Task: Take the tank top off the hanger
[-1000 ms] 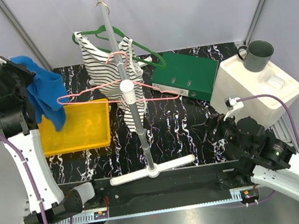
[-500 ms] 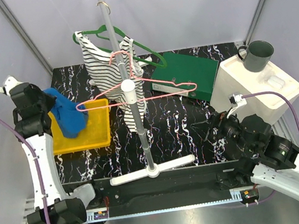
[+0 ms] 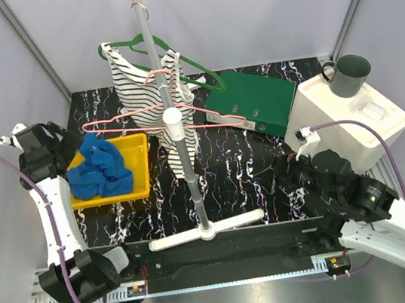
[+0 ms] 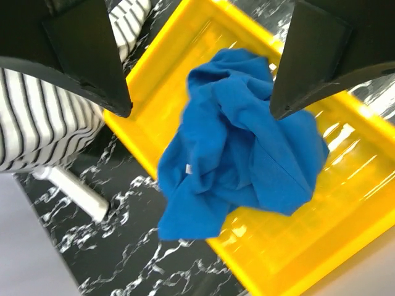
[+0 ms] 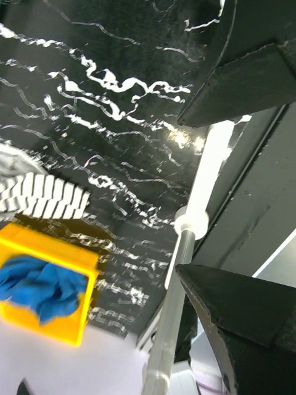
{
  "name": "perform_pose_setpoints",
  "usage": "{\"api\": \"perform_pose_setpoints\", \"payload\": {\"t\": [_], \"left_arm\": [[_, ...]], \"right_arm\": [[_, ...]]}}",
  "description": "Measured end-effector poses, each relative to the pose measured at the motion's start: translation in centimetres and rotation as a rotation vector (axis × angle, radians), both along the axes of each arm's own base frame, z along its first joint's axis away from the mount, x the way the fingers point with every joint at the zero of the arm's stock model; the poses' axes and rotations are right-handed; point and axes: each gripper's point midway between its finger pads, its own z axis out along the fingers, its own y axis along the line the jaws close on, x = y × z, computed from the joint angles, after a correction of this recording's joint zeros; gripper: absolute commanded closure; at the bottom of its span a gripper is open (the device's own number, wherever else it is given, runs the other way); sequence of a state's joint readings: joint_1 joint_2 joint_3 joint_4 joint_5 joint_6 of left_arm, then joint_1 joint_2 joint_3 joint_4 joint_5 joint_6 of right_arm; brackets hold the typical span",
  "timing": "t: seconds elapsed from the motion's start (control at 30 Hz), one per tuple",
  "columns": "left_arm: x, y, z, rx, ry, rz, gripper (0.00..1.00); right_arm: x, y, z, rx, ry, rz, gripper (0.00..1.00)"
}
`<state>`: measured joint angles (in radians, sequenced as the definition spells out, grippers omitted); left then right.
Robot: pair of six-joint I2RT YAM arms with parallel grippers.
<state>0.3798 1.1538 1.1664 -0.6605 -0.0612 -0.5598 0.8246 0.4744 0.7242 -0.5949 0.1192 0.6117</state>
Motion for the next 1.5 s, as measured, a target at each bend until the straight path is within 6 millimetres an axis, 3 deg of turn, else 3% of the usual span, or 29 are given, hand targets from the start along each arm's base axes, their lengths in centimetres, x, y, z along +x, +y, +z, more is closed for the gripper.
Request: {"api": "perform_pose_setpoints", "payload": {"t": [0.13, 0.27, 0.43, 0.53, 0.67, 0.97, 1.1, 1.2, 1.27, 1.4, 1.5], "left_arm": [[-1.1, -1.1, 1.0, -0.008, -0.032, -0.037, 0.01], [-2.8, -4.3, 1.1, -0.071, -0.123, -0.126, 0.03], [-4.8, -9.2, -3.7, -0.223, -0.130, -0.273, 0.03], [-5.4, -11.8, -6.5, -0.312, -0.095, -0.358, 0.03], [-5.6, -15.0, -7.1, -0.361, -0.090, -0.480, 0.03], [-6.5, -21.5, -6.0, -0.375, -0.177, -0.722, 0.03], [-7.1, -23.1, -6.5, -0.384, -0.222, -0.781, 0.03], [-7.5, -23.9, -8.0, -0.419, -0.226, -0.798, 0.03], [-7.9, -24.3, -9.2, -0.445, -0.205, -0.809, 0.04], [-8.7, -24.9, -10.9, -0.486, -0.168, -0.826, 0.04], [-9.1, -25.1, -11.3, -0.497, -0.164, -0.837, 0.04]], "right_arm": [[1.0, 0.5, -0.2, -0.066, 0.048, -0.021, 0.00], [3.1, 0.4, 0.6, -0.116, 0.045, -0.105, 0.00], [6.9, 0.7, 2.3, -0.198, 0.018, -0.219, 0.00], [10.8, 0.8, 3.5, -0.226, 0.025, -0.293, 0.00], [15.5, -2.0, 4.1, -0.213, 0.045, -0.422, 0.00], [16.1, -5.4, 6.9, -0.206, -0.028, -0.478, 0.00], [18.9, -6.0, 11.7, -0.177, -0.122, -0.462, 0.01], [21.8, -4.2, 17.0, -0.138, -0.247, -0.349, 0.01], [23.1, -2.0, 19.3, -0.127, -0.331, -0.228, 0.01], [23.4, 3.0, 20.8, -0.122, -0.434, 0.092, 0.01], [23.3, 5.3, 20.5, -0.108, -0.459, 0.248, 0.03]]}}
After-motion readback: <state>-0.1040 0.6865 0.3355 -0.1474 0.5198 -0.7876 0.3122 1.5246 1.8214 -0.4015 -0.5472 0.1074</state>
